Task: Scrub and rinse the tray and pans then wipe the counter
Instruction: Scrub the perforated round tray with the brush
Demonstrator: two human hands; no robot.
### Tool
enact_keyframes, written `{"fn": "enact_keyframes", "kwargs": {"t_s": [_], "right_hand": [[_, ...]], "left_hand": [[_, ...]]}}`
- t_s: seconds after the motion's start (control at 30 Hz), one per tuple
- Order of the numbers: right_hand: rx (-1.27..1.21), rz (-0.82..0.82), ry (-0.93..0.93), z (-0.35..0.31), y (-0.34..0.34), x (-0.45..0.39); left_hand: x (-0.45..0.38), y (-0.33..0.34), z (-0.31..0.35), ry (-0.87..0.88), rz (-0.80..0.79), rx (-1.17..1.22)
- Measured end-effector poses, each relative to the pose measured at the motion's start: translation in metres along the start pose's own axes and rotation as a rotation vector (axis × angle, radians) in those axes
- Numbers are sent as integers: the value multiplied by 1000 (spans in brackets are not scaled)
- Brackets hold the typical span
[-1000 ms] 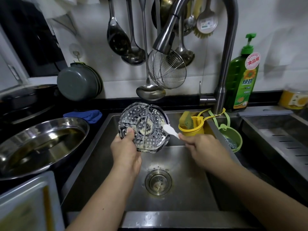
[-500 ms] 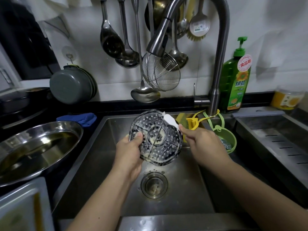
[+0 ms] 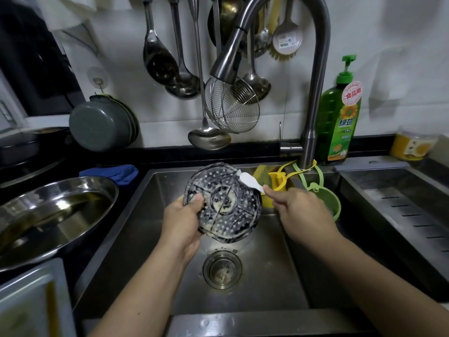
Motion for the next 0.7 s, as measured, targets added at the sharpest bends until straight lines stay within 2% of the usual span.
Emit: {"fn": "enact_keyframes", "kwargs": {"t_s": [0.17,0.3,0.37,0.43,0.6,0.7], "right_hand": [[-46,-206,4,-6,12,7],[-111,-82,24,-6,8,9],[-108,-94,36,-4,11,10],[-129,-114,47,-3,13,9],[-162,-36,73,1,3,0],[-131,-46,59,2,5,4]], "left_hand": [[-10,-19,5,-11,142,121],[-13,-24,5,21,199,162],[-13,-26,4,31,205,151],[-12,-23,4,23,171,112],[-3,-2,-7,50,22,-111],[-4,-5,-6,57,59,-70]]}}
Point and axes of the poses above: each hand's wrist, its own x-axis away from the middle knuckle, its own y-axis out of the palm, z = x × y, the point moved 4 cm from there along -x, towards the middle knuckle, and after that the axes turned 9 degrees about x, right-handed, at the moved point
